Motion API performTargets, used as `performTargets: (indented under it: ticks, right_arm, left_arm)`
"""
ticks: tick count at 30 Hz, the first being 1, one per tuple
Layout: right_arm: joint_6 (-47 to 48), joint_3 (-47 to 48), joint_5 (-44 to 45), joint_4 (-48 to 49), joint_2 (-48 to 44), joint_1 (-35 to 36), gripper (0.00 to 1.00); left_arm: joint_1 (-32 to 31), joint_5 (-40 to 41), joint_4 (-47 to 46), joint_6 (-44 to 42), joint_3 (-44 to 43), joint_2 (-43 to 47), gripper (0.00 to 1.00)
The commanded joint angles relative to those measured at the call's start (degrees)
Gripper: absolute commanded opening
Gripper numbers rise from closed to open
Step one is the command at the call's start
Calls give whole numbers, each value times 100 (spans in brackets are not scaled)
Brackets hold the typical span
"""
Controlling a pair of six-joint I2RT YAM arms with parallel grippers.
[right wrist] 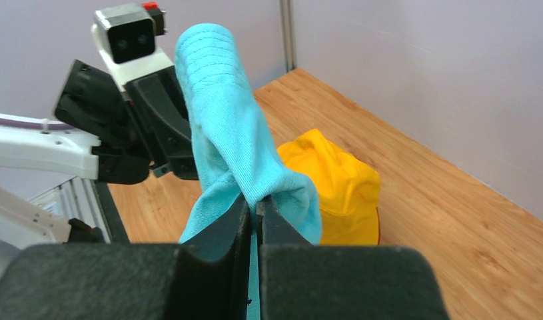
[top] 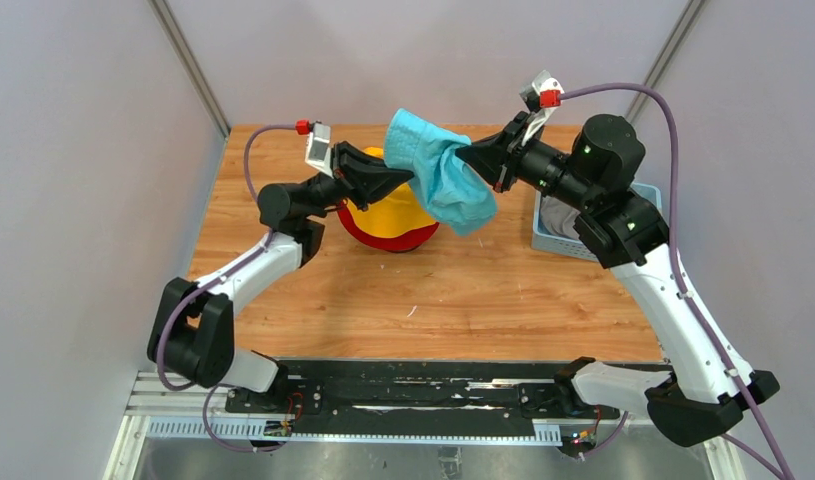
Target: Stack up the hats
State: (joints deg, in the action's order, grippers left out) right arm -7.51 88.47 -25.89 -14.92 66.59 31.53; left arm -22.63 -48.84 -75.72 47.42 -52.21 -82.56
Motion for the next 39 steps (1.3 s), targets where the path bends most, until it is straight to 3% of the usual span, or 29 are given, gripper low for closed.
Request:
performTargets:
  ticks: [1, 5, 9, 10, 14, 26, 28, 31, 35, 39]
  right_arm:
    - [337, 18, 666, -163, 17, 76, 0]
    - [411, 46, 879, -146, 94, 73, 1]
    - [460, 45, 939, -93, 129, 73, 1]
    - [472, 60, 917, -86, 142, 71, 1]
    - [486, 62, 887, -62, 183, 72, 1]
    - [584, 2, 750, -46, 260, 68, 1]
    - [584, -8, 723, -31, 259, 67, 1]
    - [593, -29, 688, -36, 254, 72, 1]
    - [586, -30, 607, -29, 238, 73, 1]
    - [575, -61, 542, -34, 185, 73, 1]
  left_arm:
    - [13, 380, 1233, -823, 163, 730, 12]
    - [9, 1364, 3417, -1859, 38, 1418, 26]
    - [9, 1964, 3983, -2042, 68, 1780, 35]
    - [12, 2000, 4009, -2028, 49, 1794, 33]
    - [6, 1984, 4048, -1835, -104, 1573, 2]
    - [-89, 1825, 4030, -1897, -286, 1240, 1]
    - [-97, 1854, 4031, -1922, -292, 1249, 11]
    - [-97, 1892, 4030, -2047, -228, 1345, 36]
    - [-92, 1860, 4030, -2172, -217, 1396, 49]
    - [-94, 1860, 4030, -2242, -263, 1337, 53]
